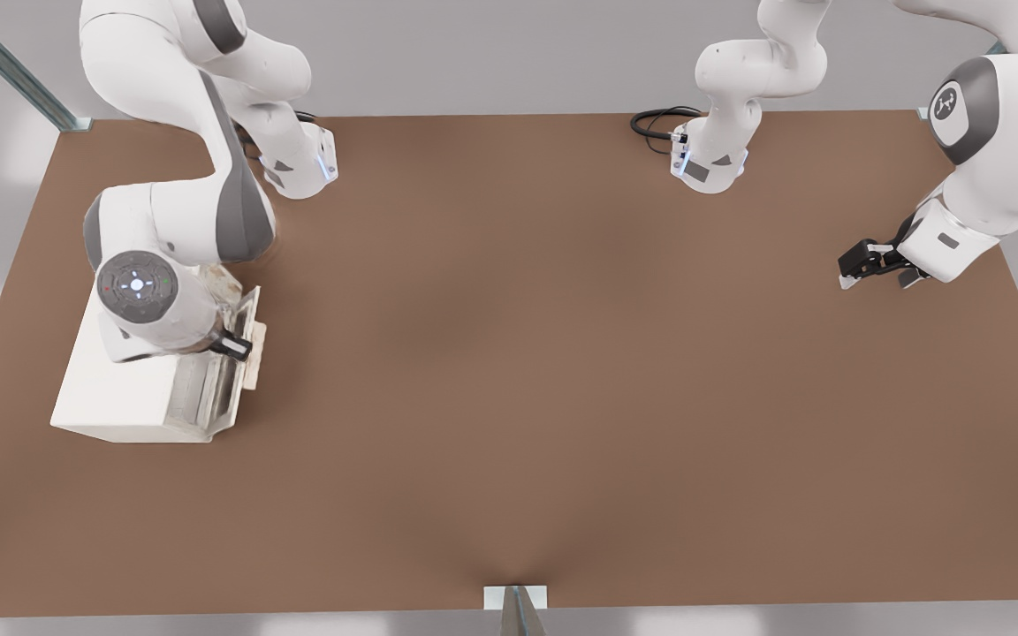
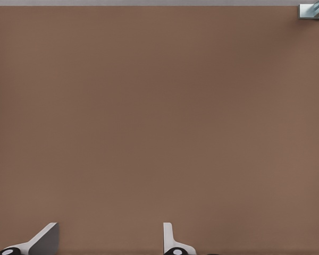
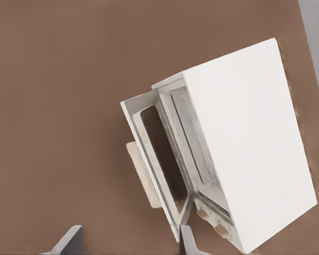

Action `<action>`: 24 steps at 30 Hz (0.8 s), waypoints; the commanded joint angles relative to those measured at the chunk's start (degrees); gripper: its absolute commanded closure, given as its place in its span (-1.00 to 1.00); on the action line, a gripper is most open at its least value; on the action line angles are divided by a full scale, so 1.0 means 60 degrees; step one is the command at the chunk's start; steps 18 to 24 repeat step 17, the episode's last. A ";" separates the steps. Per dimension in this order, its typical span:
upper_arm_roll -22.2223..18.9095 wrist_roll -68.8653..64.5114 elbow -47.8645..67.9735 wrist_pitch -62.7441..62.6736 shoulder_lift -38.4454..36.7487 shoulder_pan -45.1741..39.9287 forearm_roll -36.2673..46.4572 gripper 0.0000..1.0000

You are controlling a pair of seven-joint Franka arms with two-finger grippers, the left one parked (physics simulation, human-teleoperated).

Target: Keep left arm still and open the oven door with right arm

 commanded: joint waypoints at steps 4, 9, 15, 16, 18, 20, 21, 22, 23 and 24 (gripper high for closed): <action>-0.0624 -0.6329 -0.0779 0.1186 -0.1038 -0.0298 0.1018 -1.00; -0.0712 -0.6139 -0.0662 0.1113 -0.0686 -0.0327 0.1354 -1.00; -0.0697 -0.6212 -0.0648 0.0762 -0.0686 -0.0518 0.1311 -1.00; -0.0697 -0.6212 -0.0648 0.0762 -0.0686 -0.0518 0.1310 -1.00; -0.0697 -0.6227 -0.0648 0.0762 -0.0700 -0.0532 0.1310 -1.00; -0.0697 -0.6227 -0.0648 0.0762 -0.0700 -0.0532 0.1310 -1.00; -0.0697 -0.6227 -0.0648 0.0762 -0.0700 -0.0532 0.1310 -1.00; -0.0697 -0.6227 -0.0648 0.0762 -0.0700 -0.0532 0.1310 -1.00; -0.0697 -0.6227 -0.0648 0.0762 -0.0700 -0.0532 0.1310 -1.00; -0.0697 -0.6227 -0.0648 0.0762 -0.0700 -0.0532 0.1310 -1.00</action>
